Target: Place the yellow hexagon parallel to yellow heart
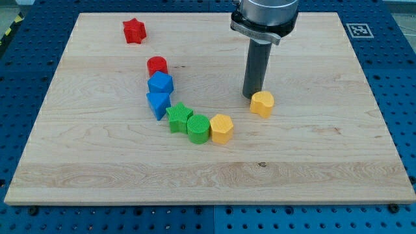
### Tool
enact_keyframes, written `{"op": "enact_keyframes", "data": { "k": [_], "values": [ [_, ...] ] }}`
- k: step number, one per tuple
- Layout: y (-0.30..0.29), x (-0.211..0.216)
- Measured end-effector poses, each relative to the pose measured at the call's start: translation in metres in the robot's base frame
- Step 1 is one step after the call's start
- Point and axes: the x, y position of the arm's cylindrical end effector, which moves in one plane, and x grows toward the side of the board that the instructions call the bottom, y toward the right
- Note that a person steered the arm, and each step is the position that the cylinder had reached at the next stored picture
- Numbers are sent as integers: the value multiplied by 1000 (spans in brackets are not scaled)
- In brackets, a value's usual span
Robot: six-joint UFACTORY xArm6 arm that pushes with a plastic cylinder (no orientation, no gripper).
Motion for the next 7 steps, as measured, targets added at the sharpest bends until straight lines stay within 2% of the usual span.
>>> {"op": "enact_keyframes", "data": {
  "k": [3,6,7],
  "values": [
    [-35,21],
    [-22,38],
    [-14,60]
  ]
}}
